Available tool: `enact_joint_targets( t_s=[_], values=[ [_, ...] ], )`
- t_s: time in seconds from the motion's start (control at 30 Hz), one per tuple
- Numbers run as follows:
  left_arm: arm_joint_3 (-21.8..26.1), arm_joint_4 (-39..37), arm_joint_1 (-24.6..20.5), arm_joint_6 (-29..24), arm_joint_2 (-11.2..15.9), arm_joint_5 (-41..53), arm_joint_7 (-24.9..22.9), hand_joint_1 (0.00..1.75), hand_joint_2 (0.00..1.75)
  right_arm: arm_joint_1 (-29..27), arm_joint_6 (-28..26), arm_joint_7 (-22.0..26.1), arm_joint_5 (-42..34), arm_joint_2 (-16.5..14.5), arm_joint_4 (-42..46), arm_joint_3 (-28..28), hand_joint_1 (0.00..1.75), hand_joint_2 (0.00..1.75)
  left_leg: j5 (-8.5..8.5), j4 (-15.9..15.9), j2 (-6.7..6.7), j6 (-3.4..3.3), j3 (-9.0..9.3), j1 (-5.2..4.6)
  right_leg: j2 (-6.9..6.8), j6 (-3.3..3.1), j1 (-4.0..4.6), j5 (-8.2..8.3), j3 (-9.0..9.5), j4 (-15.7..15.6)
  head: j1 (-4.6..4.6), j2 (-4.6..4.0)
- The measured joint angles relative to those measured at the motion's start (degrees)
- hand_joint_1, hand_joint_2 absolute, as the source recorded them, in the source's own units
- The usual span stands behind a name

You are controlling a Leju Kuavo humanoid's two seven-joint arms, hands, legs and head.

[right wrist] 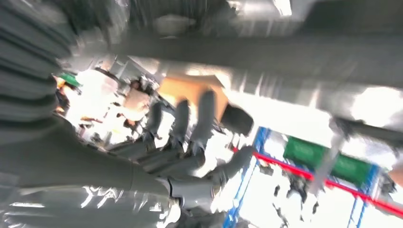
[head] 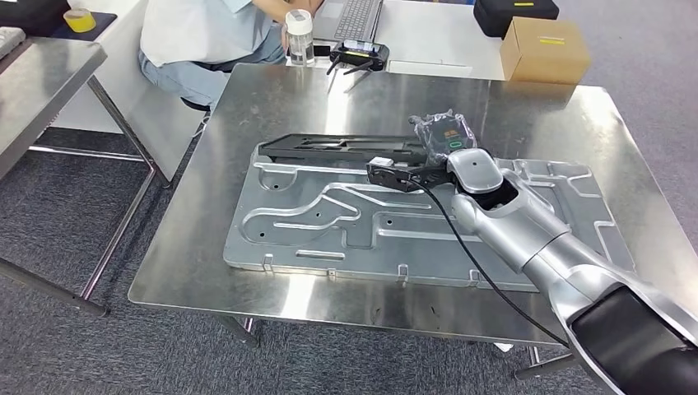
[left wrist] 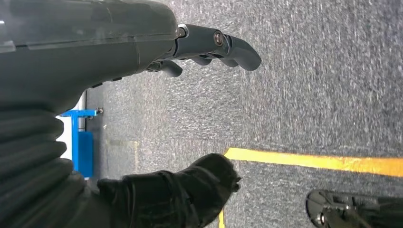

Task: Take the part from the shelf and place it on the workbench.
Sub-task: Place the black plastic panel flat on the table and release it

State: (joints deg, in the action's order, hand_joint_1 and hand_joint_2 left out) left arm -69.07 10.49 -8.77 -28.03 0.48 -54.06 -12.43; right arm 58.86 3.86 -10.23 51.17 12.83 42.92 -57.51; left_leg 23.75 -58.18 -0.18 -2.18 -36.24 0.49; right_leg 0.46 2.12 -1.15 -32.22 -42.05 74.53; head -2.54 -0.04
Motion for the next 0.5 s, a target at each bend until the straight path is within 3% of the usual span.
enact_joint_targets(
  t_s=[0.03, 0.1, 0.17, 0.23, 0.33, 0.37, 0.43, 0.5],
  values=[
    [0.0, 0.0, 0.0, 0.0, 0.0, 0.0, 0.0, 0.00, 0.00, -0.1, 0.0, 0.0, 0.0, 0.0, 0.0, 0.0, 0.00, 0.00, 0.19, -0.2, -0.06, 0.04, 0.11, 0.01, -0.03, 0.03, -0.06, 1.30, -0.02, -0.8, -0.01, 0.00],
    [0.0, 0.0, 0.1, 0.0, 0.0, -0.2, 0.2, 0.00, 0.00, 0.0, 0.0, 0.0, 0.0, 0.0, 0.0, 0.0, 0.00, 0.00, 0.76, -0.7, -0.14, 0.40, 0.29, 0.04, -0.22, -0.10, -0.17, 5.43, 2.49, -7.5, 0.01, 0.00],
    [0.0, 0.0, 0.1, 0.2, -0.1, -0.4, 0.4, 0.00, 0.00, 0.2, 0.0, 0.0, 0.0, 0.0, 0.0, 0.0, 0.00, 0.00, 1.32, -1.5, -0.20, 1.01, 0.13, -0.19, -0.34, -0.43, -0.02, 7.43, 5.08, -13.1, -0.02, 0.00],
    [0.0, 0.0, 0.2, 0.4, -0.1, -0.7, 0.7, 0.00, 0.00, 0.2, 0.0, 0.0, 0.0, 0.0, 0.0, 0.0, 0.00, 0.00, 1.42, -1.6, -0.23, 1.59, -0.02, -0.36, -0.25, -0.88, 0.25, 7.30, 5.63, -14.2, -0.13, 0.01],
    [0.0, 0.0, 0.3, 0.7, -0.1, -1.0, 1.0, 0.00, 0.00, 0.2, 0.0, 0.1, 0.1, 0.0, 0.1, 0.0, 0.00, 0.00, 2.26, -2.5, -0.17, 2.43, -0.29, -0.22, -0.16, -1.80, -0.05, 7.60, 5.89, -14.7, -0.26, 0.00],
    [0.0, 0.0, 0.3, 0.8, -0.1, -1.0, 1.1, 0.00, 0.00, 0.2, 0.0, 0.1, 0.1, 0.0, 0.2, 0.0, 0.00, 0.00, 3.43, -4.4, -0.15, 2.72, -1.09, -0.15, -0.16, -2.10, -0.21, 7.68, 6.07, -14.9, -0.35, 0.00],
    [0.0, 0.0, 0.4, 0.9, -0.1, -1.0, 1.1, 0.00, 0.00, 0.2, 0.0, 0.2, 0.1, 0.0, 0.2, 0.0, 0.00, 0.00, 6.57, -11.0, -0.11, 3.25, -4.18, 0.03, -0.17, -2.42, -0.24, 7.67, 6.22, -15.0, -0.56, 0.00],
    [0.0, 0.0, 0.4, 1.1, -0.1, -1.0, 1.1, 0.00, 0.00, 0.0, 0.1, 0.3, 0.1, -0.1, 0.3, 0.0, 0.00, 0.00, 7.92, -16.2, -0.10, 3.50, -6.98, 0.16, -0.15, -2.50, -0.19, 7.62, 6.25, -15.0, -0.55, 0.00]
  ],
)
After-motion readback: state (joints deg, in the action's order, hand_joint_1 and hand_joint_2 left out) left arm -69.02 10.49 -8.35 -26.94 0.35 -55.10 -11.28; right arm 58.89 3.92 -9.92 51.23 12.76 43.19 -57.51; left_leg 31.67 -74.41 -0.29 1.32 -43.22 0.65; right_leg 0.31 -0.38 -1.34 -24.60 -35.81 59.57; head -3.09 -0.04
